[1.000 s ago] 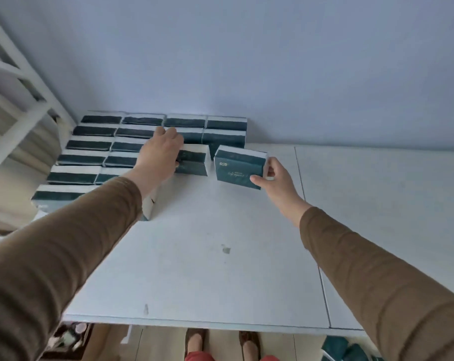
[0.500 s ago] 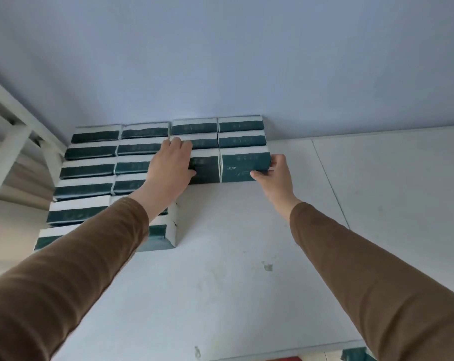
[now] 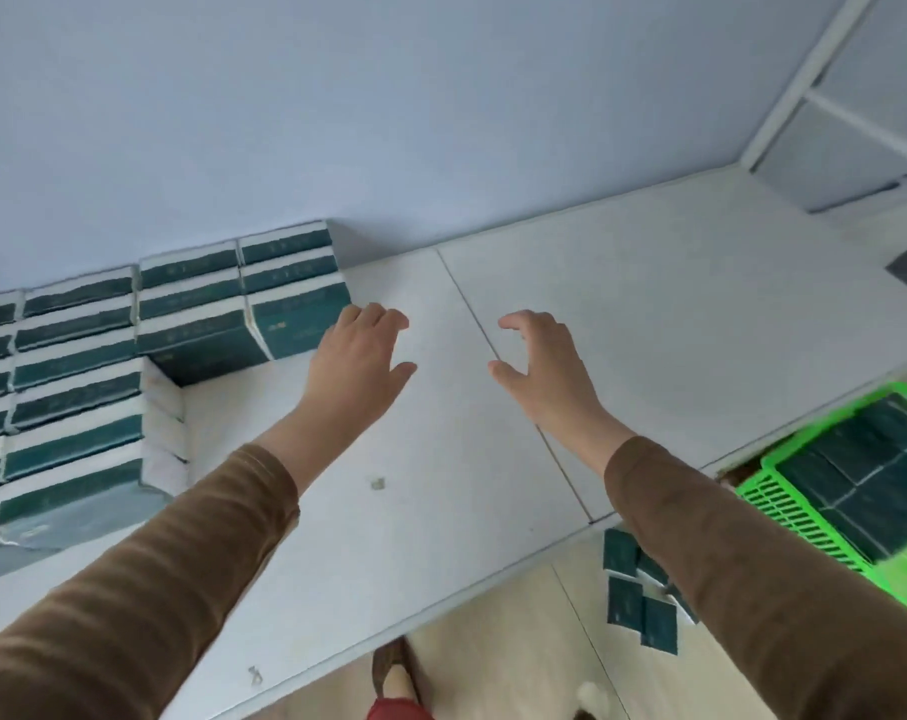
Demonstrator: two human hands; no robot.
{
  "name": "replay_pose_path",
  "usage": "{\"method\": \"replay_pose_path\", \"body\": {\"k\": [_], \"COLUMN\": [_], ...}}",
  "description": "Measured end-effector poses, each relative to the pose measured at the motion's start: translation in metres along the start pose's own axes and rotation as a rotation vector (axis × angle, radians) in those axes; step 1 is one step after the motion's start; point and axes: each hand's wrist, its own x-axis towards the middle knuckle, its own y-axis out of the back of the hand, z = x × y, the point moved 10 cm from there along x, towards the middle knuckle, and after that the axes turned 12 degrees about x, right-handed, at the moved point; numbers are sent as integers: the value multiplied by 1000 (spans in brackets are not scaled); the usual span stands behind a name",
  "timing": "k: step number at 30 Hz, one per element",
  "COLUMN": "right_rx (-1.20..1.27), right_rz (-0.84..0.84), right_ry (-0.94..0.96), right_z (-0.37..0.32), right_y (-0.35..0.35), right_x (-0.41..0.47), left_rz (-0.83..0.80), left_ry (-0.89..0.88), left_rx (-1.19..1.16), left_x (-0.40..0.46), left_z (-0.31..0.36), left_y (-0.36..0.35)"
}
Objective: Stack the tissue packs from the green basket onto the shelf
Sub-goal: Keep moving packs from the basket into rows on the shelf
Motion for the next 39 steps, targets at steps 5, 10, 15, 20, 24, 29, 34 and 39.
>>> {"method": "replay_pose_path", "body": {"k": [5,10,15,20,24,29,34,39], "right_rx": [-103,-142,-143,-99,-68,93,479,740], "right_rz": [51,69,69,83,77,104,159,263], "right_ry": [-46,-132,-260,-393,-530,-738,-1008,-1276], "right_z": [84,187,281,374,452,549,658,761], "right_y": [112,212,287,330,351,374,374,352], "right_x": [-87,-172,-226,-249,-262,-278,-289,-295], "left_rz": [-7,-31,-76,-185,-269,-380,-527,-624], "left_ry": [-151,-257,-335,-398,-460,-539,-518,-454], "left_rx": [-65,-110,-152,-171,-181,-149,-103,-17], "left_x": [-10,-32,-44,-30,-8,21,54,90], "left_z": [166,330,457,552,622,706,773,817], "left_y": [-16,-41,-67,-116,-164,-224,-304,-400]}}
